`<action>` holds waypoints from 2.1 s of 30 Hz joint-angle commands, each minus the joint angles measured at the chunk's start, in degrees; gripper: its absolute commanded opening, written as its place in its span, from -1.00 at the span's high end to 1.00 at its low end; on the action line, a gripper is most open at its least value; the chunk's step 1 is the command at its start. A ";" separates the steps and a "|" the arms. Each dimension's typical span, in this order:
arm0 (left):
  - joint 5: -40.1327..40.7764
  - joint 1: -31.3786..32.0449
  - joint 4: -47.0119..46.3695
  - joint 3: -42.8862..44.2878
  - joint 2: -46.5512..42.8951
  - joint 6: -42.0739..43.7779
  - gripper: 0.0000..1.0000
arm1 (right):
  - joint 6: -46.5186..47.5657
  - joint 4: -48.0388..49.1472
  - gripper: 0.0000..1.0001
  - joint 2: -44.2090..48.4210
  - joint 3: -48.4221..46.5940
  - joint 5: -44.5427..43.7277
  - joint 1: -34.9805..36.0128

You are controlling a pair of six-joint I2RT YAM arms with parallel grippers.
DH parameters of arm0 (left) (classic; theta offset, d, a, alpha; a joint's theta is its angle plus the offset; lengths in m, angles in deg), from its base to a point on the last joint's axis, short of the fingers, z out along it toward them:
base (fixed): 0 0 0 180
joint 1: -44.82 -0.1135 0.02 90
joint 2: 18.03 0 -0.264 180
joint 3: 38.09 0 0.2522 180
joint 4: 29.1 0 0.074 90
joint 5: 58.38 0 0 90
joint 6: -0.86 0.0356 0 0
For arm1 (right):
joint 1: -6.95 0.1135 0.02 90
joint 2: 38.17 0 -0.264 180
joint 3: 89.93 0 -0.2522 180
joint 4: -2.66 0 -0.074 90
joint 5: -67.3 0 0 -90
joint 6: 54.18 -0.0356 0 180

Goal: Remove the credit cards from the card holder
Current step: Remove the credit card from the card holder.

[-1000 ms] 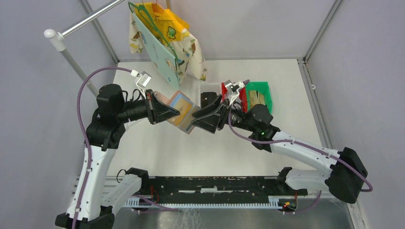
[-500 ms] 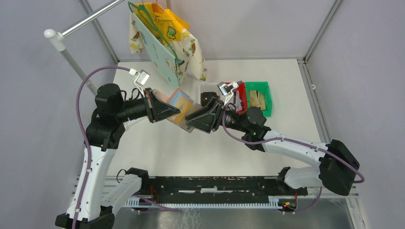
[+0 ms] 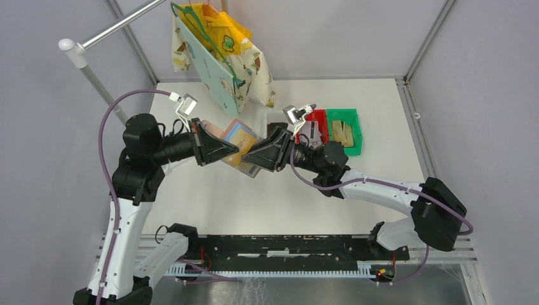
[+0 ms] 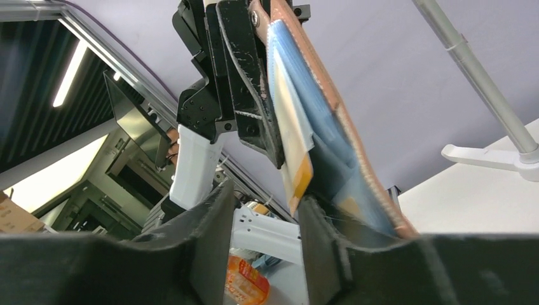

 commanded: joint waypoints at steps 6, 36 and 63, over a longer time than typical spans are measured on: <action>-3.86 0.09 -4.34 2.53 -0.73 -1.41 0.96 | -2.36 7.58 0.74 -0.60 -2.78 -1.37 0.33; -6.62 0.08 -13.98 3.79 -0.28 -18.27 0.64 | 0.55 13.07 1.00 3.13 5.95 -3.18 1.28; -2.27 0.07 -8.07 4.83 -0.63 -9.82 0.96 | -1.59 14.91 0.70 0.15 1.62 -4.33 3.64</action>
